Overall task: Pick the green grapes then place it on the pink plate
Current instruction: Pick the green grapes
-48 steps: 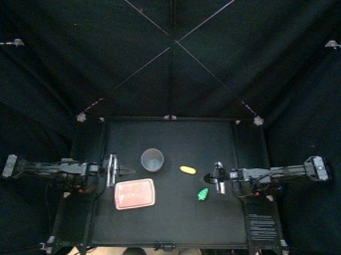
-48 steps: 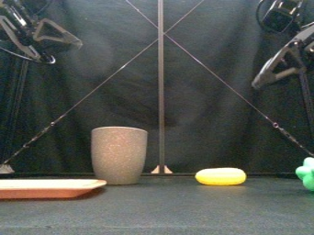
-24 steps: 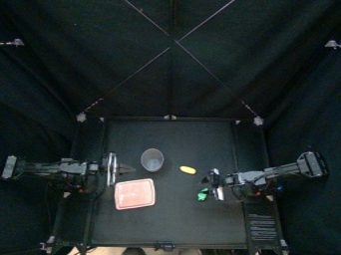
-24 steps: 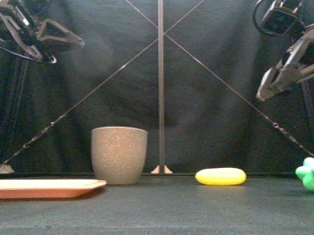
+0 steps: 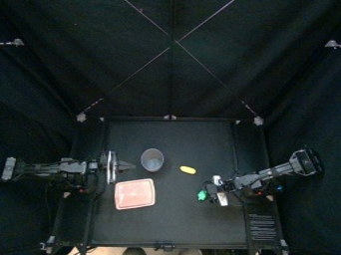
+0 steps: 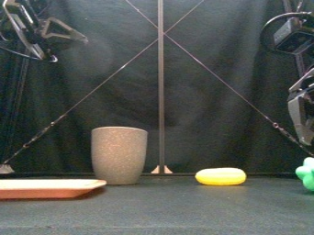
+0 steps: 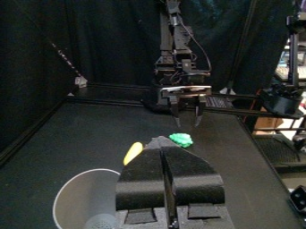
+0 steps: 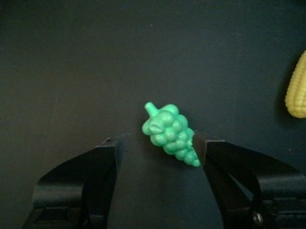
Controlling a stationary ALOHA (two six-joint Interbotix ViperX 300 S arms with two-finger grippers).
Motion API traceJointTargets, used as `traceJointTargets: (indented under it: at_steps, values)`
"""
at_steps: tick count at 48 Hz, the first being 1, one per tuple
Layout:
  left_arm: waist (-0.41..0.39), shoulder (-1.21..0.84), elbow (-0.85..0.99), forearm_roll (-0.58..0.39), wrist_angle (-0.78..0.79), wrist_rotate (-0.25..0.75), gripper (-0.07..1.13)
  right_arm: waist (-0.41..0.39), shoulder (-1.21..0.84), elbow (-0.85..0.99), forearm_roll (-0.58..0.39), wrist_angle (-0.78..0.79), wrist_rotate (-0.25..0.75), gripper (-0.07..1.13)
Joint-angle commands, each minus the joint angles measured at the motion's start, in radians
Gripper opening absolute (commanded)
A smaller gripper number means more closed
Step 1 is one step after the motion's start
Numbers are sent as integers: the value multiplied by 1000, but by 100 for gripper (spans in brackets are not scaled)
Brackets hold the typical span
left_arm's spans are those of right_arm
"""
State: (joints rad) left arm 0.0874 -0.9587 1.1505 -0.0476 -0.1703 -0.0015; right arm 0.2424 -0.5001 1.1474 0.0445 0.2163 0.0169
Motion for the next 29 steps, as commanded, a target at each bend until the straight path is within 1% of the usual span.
traceJointTargets:
  at_steps: [1,4,10,20,25,29]
  values:
    - [5,5,-26,-11,-12,0,16,-6,35,-8,-58,-8,3,94]
    - [5,6,-23,-20,-11,0,16,-9,64,-9,-92,-23,6,94]
    - [5,5,-21,-34,-11,2,16,-12,144,-17,-130,-81,6,94]
    - [5,5,-21,-34,-11,3,16,-17,249,-52,-155,-138,5,93]
    - [5,6,-15,-35,-11,2,16,-15,268,-66,-155,-150,5,86]
    - [5,5,-12,-35,-11,2,16,-15,272,-69,-152,-156,6,78]
